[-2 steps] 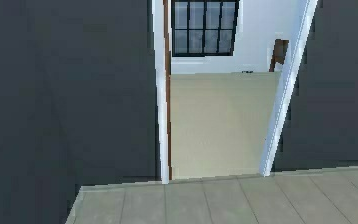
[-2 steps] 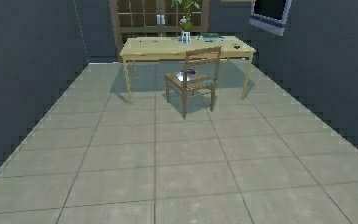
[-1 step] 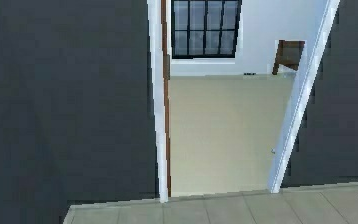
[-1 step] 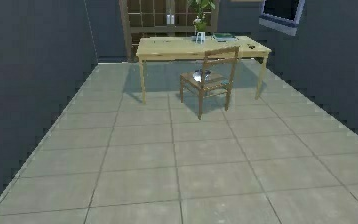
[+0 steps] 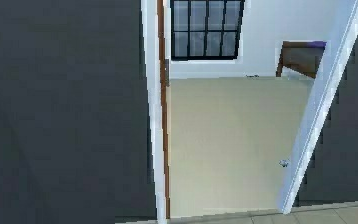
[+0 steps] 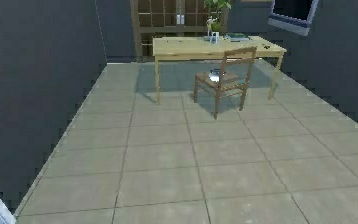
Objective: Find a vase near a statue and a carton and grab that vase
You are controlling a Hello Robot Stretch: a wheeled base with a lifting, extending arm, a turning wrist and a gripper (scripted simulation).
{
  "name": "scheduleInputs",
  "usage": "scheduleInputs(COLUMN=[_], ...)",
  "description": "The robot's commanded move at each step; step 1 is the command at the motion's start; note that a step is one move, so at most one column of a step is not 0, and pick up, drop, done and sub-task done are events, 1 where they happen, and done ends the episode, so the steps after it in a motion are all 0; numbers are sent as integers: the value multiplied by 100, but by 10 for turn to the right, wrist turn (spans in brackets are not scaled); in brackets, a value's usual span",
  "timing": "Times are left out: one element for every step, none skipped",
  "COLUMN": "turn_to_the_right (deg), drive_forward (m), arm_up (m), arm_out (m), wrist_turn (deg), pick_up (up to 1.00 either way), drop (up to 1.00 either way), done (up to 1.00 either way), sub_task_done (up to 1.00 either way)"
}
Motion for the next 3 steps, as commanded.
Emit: scheduleInputs(turn_to_the_right=[450, 0, -450], drive_forward=[0, 75, 0], arm_up=[0, 0, 0], arm_out=[0, 0, 0], wrist_turn=[0, 0, 0], pick_up=[0, 0, 0], drop=[0, 0, 0], done=[0, 0, 0], sub_task_done=[0, 0, 0])
